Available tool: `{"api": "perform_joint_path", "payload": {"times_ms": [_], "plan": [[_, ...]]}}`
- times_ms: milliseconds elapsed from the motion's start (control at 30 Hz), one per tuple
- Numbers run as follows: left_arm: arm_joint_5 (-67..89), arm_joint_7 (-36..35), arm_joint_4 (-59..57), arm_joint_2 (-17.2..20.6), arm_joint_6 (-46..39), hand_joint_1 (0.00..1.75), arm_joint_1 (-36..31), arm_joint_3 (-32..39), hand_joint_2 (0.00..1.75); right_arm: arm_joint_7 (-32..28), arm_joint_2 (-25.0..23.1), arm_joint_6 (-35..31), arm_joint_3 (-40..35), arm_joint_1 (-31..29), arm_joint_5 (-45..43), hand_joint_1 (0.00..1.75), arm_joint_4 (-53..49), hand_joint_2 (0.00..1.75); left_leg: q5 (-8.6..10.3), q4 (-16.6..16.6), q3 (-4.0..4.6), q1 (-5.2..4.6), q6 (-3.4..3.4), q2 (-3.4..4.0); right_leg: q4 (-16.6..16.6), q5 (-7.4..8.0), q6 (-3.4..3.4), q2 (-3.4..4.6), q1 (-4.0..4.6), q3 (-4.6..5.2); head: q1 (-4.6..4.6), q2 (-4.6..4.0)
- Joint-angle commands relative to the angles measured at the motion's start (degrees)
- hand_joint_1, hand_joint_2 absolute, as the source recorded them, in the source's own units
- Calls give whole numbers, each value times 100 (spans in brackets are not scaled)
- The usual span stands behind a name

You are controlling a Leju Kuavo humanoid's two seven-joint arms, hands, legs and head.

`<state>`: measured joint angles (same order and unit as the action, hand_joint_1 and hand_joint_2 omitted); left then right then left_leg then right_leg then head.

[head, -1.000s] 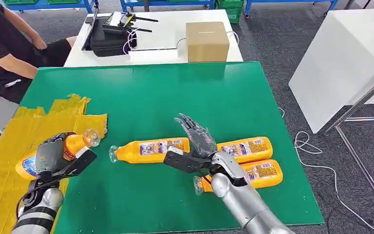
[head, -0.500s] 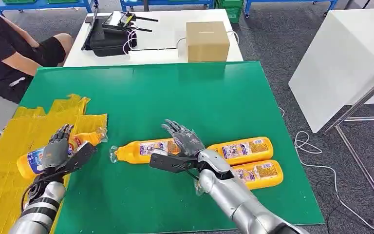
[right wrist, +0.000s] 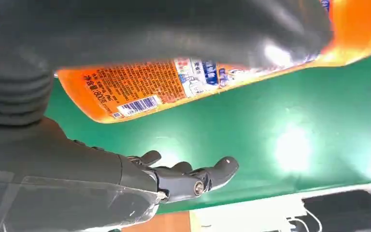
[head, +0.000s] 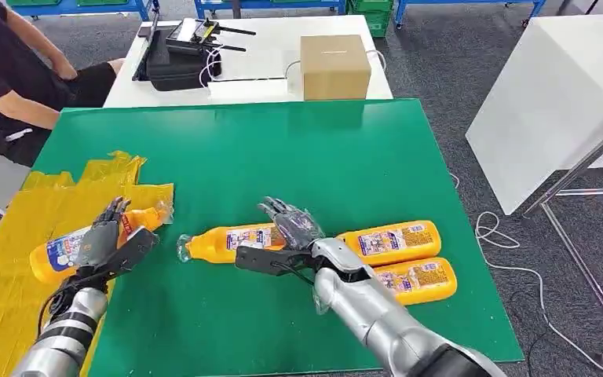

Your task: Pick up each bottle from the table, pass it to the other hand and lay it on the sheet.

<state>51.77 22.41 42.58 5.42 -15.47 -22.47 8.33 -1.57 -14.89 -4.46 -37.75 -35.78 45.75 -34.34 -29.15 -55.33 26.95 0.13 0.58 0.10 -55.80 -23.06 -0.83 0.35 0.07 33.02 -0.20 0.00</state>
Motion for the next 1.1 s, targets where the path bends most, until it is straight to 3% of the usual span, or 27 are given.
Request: {"api": "perform_joint_path", "payload": {"times_ms": [33,200,433,467,533,933,1100], "plan": [[-799,491,12,-141,688,0,14,55,0,111,-17,-28,-283,-465,140,0,919,175,-1,2,-3,2,-1,-5,3,-1,-5,-6,2,-6,0,0],[-1903,983,748,-267,1560,0,240,-26,0,621,-25,598,-564,-622,583,0,1472,175,-2,0,-1,5,0,-2,5,1,-6,-4,4,-6,2,0],[-2244,989,884,-383,1741,0,167,-344,0,787,-44,1272,-812,-531,852,0,1772,175,-1,1,-3,3,0,-17,5,-4,-4,-18,3,-10,2,0],[-2270,990,850,-385,1735,0,141,-364,0,784,-27,1286,-824,-515,867,143,1764,175,0,4,-8,3,-1,-15,8,-3,-4,-16,4,-14,0,0],[-2389,1008,810,-395,1758,0,124,-350,0,792,-11,1309,-809,-499,866,171,1763,175,2,5,-10,4,-2,-19,13,-1,-4,-20,6,-17,0,0],[-2503,1054,879,-407,1801,0,171,-331,0,802,2,1322,-788,-493,864,175,1748,175,3,7,-29,7,-1,-18,18,2,-5,-20,10,-34,0,0],[-2820,1085,1249,-494,1997,0,420,-356,0,742,-10,1003,-528,-432,711,175,1668,175,1,9,-32,7,-2,-16,20,1,-5,-18,10,-36,0,0]]}}
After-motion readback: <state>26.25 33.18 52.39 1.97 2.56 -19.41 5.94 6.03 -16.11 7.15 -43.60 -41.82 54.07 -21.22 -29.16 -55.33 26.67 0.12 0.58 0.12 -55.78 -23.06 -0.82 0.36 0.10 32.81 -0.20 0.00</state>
